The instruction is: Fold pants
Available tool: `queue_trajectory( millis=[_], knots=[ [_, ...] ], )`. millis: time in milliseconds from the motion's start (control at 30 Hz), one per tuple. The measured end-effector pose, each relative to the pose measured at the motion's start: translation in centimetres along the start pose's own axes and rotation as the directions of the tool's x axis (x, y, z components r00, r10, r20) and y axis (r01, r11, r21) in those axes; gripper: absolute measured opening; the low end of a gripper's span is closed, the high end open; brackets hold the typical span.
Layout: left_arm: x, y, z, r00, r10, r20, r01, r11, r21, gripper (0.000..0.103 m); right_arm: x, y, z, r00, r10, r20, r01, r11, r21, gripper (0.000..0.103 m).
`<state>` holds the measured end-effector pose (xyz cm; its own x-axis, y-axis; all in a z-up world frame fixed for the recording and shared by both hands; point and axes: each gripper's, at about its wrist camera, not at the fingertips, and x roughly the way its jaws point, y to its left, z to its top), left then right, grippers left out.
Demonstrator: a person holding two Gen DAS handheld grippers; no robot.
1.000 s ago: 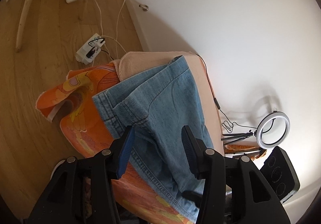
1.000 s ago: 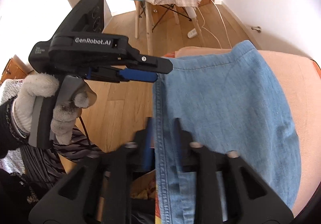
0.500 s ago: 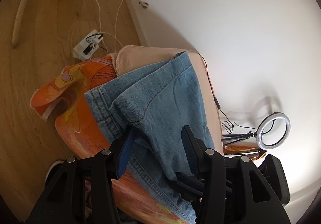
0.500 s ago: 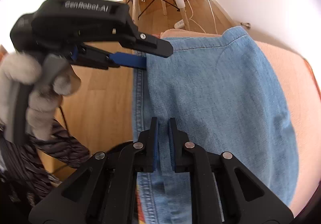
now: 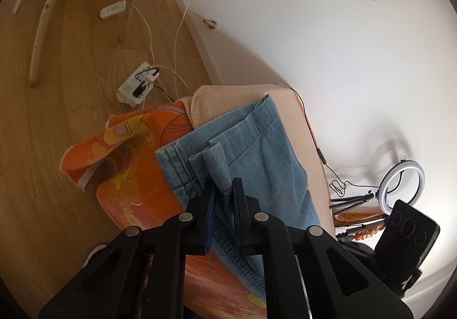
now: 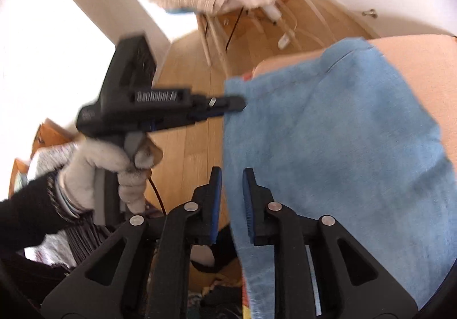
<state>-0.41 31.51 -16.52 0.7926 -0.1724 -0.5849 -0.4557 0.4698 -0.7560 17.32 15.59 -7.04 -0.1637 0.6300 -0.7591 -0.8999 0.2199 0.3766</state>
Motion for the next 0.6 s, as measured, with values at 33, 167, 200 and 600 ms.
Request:
queue_trajectory(
  millis=[33,167,200,600],
  knots=[
    [-0.2,0.0,0.1,1.000,0.013,0.016,-0.013,1.000,0.011,0.008,-1.0,-0.7,0.1,0.999,-0.020,0.029,0.019,1.000,0.019,0.028],
    [-0.3,0.2,0.2,0.999,0.019,0.029,-0.019,1.000,0.009,0.008,-3.9,-4.2,1.6,0.978,-0.167,0.128,0.161,0.985,0.054,0.030],
    [-0.2,0.2,0.2,0.999,0.019,0.030,-0.019,1.000,0.005,0.008,-4.1,-5.1,2.1,0.973,-0.185,0.138,0.178,0.982,0.065,0.030],
    [0.3,-1.7,0.3,0.999,0.033,0.012,-0.034,0.999,0.043,0.012,2.3,-12.2,10.7,0.962,-0.261,0.077,0.261,0.965,0.014,0.047]
  ],
)
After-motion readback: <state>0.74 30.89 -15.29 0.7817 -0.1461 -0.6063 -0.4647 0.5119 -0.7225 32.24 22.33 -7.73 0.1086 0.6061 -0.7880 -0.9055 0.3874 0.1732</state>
